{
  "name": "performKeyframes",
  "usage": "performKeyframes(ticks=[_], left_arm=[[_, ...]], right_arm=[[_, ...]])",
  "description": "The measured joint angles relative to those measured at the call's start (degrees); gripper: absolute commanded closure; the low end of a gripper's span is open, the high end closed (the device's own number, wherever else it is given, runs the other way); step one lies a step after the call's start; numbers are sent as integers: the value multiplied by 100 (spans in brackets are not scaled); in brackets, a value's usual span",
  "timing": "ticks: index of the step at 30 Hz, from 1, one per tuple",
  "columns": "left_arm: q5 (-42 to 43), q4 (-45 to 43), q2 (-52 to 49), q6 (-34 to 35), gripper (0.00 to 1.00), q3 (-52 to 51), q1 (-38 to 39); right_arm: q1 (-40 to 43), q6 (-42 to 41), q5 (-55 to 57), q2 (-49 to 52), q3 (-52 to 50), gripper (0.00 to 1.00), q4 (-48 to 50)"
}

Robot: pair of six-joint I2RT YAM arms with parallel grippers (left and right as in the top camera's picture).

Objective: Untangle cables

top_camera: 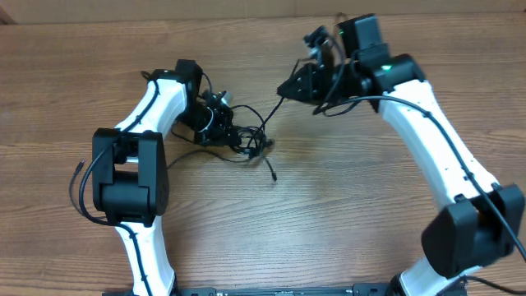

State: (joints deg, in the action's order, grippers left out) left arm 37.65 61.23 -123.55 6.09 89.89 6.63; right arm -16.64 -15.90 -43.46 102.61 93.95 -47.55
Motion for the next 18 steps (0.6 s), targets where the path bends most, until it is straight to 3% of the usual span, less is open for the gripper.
performKeyframes(ticks=[11, 13, 16, 18], left_arm=[[-990, -168, -24, -2, 95, -485, 44], [-1058, -153, -24, -2, 83, -511, 35], [-1073, -131, -22, 11, 79, -511, 35], [-1027, -125, -20, 15, 69, -511, 35]], right_arm=[[1067, 70, -1703, -990, 94, 96, 782], [1189, 70, -1917, -1064, 109, 96, 782], [1215, 72, -2044, -1071, 111, 95, 608], [1204, 66, -2004, -1071, 111, 79, 426]])
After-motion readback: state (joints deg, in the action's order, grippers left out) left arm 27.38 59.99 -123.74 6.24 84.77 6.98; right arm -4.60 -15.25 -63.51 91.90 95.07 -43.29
